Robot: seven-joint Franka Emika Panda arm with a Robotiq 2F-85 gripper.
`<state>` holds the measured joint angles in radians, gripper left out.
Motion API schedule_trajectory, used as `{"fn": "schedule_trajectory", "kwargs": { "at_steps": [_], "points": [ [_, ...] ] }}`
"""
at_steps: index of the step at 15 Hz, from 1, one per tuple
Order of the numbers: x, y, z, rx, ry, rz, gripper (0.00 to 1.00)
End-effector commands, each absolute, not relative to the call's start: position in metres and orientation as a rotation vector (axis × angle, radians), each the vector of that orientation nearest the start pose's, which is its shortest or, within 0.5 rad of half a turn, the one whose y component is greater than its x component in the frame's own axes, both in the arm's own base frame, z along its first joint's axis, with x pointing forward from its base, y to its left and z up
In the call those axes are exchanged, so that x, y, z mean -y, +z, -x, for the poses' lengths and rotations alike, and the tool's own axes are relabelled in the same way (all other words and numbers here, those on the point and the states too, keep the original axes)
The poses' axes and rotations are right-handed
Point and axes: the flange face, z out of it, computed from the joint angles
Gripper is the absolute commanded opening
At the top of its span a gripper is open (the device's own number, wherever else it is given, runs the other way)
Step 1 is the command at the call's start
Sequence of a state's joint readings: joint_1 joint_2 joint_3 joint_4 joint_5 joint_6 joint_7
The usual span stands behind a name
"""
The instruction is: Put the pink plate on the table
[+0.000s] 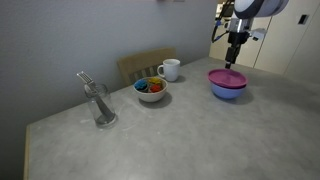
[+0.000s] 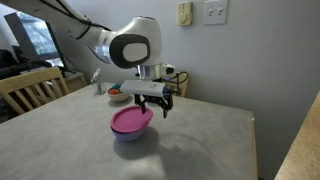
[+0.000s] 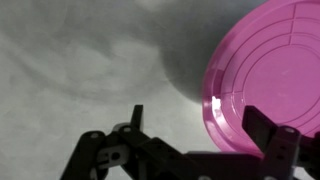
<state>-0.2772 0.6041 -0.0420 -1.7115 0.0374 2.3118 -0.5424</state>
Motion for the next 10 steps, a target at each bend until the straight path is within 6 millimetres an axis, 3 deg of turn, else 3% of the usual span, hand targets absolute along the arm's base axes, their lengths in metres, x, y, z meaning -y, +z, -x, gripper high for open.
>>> {"fn": "schedule_trajectory", "kwargs": {
  "at_steps": [1,4,7,8,10],
  "points": [
    [0.2135,0.2367,-0.6444,0.349,0.036,3.06,1.0],
    [0.2139,0.2378,-0.6428,0.346,0.057,3.043,1.0],
    [0.2164,0.2361,-0.6433,0.336,0.074,3.031,0.86],
    [0.2176,0.2343,-0.6434,0.334,0.082,3.026,0.89],
    [0.2197,0.2311,-0.6433,0.335,0.092,3.013,0.85]
  ]
}}
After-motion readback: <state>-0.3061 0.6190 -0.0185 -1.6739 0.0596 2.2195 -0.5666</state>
